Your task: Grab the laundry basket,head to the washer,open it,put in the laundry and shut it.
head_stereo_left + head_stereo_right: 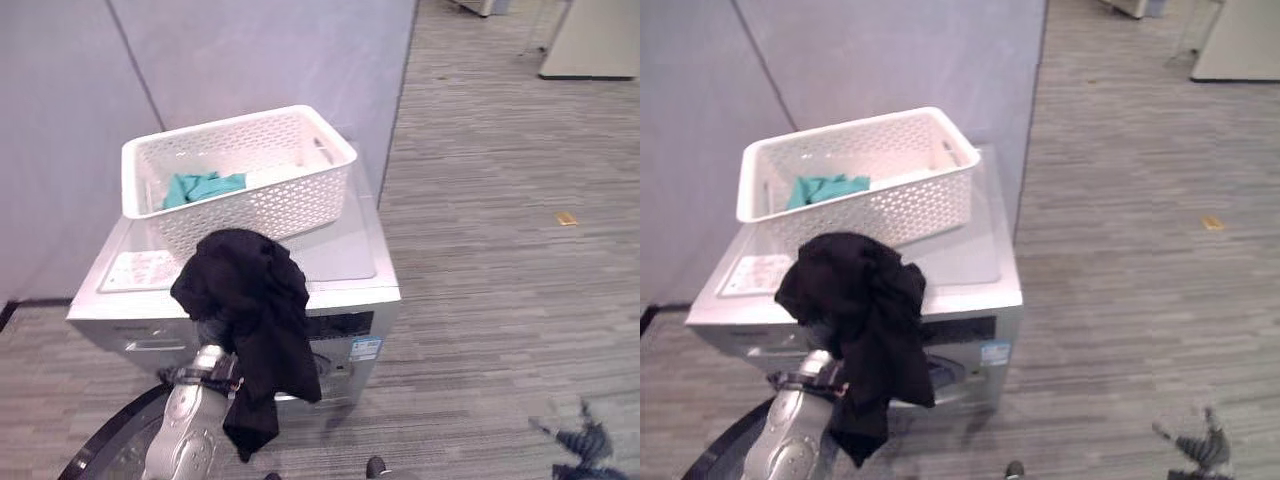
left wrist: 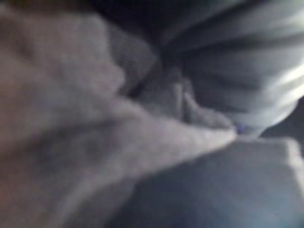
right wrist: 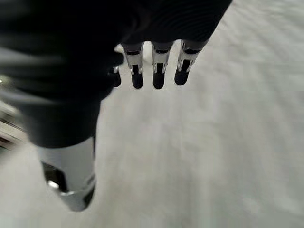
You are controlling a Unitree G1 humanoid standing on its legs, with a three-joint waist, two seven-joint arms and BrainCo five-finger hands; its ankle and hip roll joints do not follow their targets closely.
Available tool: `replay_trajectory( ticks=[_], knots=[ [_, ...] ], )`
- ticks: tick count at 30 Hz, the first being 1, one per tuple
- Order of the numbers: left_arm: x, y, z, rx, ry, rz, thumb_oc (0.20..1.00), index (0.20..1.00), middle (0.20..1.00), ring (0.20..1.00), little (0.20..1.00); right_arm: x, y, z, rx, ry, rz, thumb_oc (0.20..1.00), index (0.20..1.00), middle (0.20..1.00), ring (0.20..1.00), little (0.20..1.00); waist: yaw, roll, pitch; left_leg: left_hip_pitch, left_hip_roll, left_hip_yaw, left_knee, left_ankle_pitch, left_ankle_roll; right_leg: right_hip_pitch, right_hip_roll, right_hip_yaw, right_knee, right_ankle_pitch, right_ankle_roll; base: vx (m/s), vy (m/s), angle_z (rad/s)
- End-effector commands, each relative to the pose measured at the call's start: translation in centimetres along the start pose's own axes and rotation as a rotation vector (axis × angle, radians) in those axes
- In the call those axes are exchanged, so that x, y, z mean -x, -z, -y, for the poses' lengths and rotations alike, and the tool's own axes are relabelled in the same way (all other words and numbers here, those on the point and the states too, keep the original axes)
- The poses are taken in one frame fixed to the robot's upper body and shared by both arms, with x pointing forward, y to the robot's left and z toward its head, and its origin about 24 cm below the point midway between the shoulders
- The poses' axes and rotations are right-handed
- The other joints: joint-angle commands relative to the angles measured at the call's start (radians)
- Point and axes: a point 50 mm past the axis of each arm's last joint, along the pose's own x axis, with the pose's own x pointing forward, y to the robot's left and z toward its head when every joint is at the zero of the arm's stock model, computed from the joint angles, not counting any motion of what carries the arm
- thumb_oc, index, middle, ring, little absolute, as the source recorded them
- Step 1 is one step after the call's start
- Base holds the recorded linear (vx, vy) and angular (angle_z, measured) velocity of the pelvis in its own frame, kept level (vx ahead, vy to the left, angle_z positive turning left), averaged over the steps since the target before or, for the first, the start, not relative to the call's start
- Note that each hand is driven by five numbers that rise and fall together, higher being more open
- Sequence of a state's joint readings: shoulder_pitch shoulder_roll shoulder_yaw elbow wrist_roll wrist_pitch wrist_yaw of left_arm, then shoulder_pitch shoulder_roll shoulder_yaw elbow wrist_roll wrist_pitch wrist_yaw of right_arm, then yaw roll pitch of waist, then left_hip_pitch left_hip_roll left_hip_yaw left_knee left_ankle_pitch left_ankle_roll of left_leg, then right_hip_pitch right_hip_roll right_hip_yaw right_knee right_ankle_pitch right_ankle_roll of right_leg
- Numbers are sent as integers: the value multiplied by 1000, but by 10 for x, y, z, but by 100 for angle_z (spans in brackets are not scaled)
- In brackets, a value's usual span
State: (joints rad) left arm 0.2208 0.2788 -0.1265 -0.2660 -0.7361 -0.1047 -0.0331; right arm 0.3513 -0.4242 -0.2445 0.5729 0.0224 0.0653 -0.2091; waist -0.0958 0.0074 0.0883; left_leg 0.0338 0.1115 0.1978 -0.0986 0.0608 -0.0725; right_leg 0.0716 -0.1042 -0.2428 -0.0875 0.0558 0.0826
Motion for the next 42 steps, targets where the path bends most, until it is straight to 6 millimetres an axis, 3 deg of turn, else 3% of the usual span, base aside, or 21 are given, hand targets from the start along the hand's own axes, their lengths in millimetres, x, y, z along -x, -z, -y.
replay_trajectory(
  ticks=[1,2,4,5,6,7,10,16,17,19,23,28,31,32,36,37,38,42],
  knots=[
    [-1,-36,7,-84,129,162,200,200,200,200,200,-12,24,-23,140,-79,-168,1000,1000,1000,1000,1000,45,-1,16,9,97,1,12,-6,-66,13,-11,48,76,-128,42,-38,-44,18],
    [-1,-36,7,-86,128,163,200,200,200,200,200,-13,24,-24,139,-80,-165,1000,1000,1000,1000,1000,43,-1,15,5,98,1,11,-1,-65,10,-10,47,74,-124,42,-38,-43,25],
    [16,-38,-12,-191,70,114,200,200,200,200,200,6,71,-46,89,-184,-401,1000,1000,1000,1000,1000,77,0,22,-1,98,-18,11,4,-70,19,-6,30,61,-121,41,14,-42,33],
    [32,-37,-28,-253,15,65,200,200,200,200,200,31,104,-61,118,-288,-562,1000,1000,1000,1000,1000,108,3,21,-2,98,-31,12,4,-72,36,-6,12,52,-126,41,34,-33,29],
    [32,-37,-28,-254,14,65,200,200,200,200,200,31,104,-62,118,-290,-561,1000,1000,1000,1000,1000,106,2,20,-6,98,-32,11,8,-72,33,-6,11,51,-122,40,61,-22,33],
    [39,-30,-39,-260,-29,18,200,200,200,200,200,46,120,-69,119,-347,-654,1000,1000,1000,1000,1000,125,4,19,-10,96,-43,11,12,-72,44,-6,-6,47,-125,39,39,-4,28],
    [49,-20,-57,-330,-102,-56,200,200,200,200,200,53,123,-81,125,-418,-684,1000,1000,1000,1000,1000,156,8,24,-17,91,-62,11,18,-72,59,-8,-35,41,-128,37,38,-9,46],
    [81,-4,-85,-349,-254,-187,200,200,200,200,200,40,106,-82,162,-436,-592,1000,1000,1000,1000,1000,182,12,46,-38,89,-79,11,25,-73,54,-13,-62,37,-128,36,-15,-7,10],
    [87,8,-96,-374,-278,-267,200,200,200,200,200,28,91,-79,196,-426,-508,1000,1000,1000,1000,1000,194,14,61,-55,88,-82,12,31,-75,45,-12,-72,35,-128,37,-20,-12,8],
    [84,12,-98,-374,-273,-281,200,200,200,200,200,24,85,-79,204,-420,-482,1000,1000,1000,1000,1000,196,16,68,-67,89,-86,14,35,-76,40,-13,-77,36,-128,37,-25,-20,17],
    [64,33,-92,-347,-235,-309,200,200,200,200,200,10,60,-84,233,-408,-383,1000,1000,1000,1000,1000,187,25,106,-111,87,-96,18,47,-79,2,-18,-89,46,-129,34,-62,-8,20],
    [32,49,-78,-367,-173,-294,200,200,200,200,200,-10,2,-103,298,-403,-182,1000,1000,1000,1000,1000,169,43,185,-213,90,-71,13,69,-76,-175,-33,-61,113,-112,39,-160,35,1],
    [25,53,-74,-375,-158,-295,200,200,200,200,200,-11,-9,-108,309,-405,-145,1000,1000,1000,1000,1000,169,43,194,-237,91,-61,13,70,-77,-215,-37,-51,131,-113,40,-97,32,-20],
    [11,59,-66,-377,-134,-288,200,200,200,200,200,-14,-30,-118,332,-408,-75,1000,1000,1000,1000,1000,163,44,211,-282,93,-50,11,76,-80,-279,-40,-38,150,-106,44,-117,23,-21],
    [-34,72,-37,-358,-104,-238,200,200,200,200,200,-18,-80,-136,356,-377,59,1000,1000,1000,1000,1000,152,48,241,-365,94,-31,11,90,-79,-393,-47,-22,181,-89,52,-101,49,-20],
    [-35,72,-36,-358,-104,-236,200,200,200,200,200,-18,-80,-136,356,-376,60,1000,1000,1000,1000,1000,152,48,241,-366,94,-30,11,90,-79,-396,-47,-21,183,-89,52,-86,47,-11],
    [-54,71,-29,-346,-128,-205,200,200,200,200,200,-15,-99,-145,326,-371,123,1000,1000,1000,1000,1000,139,44,260,-395,93,-26,11,95,-79,-444,-52,-14,199,-84,55,-54,27,-12],
    [-71,70,-23,-343,-188,-173,200,200,200,200,200,-5,-122,-163,312,-383,223,1000,1000,1000,1000,1000,120,32,281,-447,83,-26,11,95,-76,-514,-61,-7,215,-72,61,-37,33,-12]
  ],
)
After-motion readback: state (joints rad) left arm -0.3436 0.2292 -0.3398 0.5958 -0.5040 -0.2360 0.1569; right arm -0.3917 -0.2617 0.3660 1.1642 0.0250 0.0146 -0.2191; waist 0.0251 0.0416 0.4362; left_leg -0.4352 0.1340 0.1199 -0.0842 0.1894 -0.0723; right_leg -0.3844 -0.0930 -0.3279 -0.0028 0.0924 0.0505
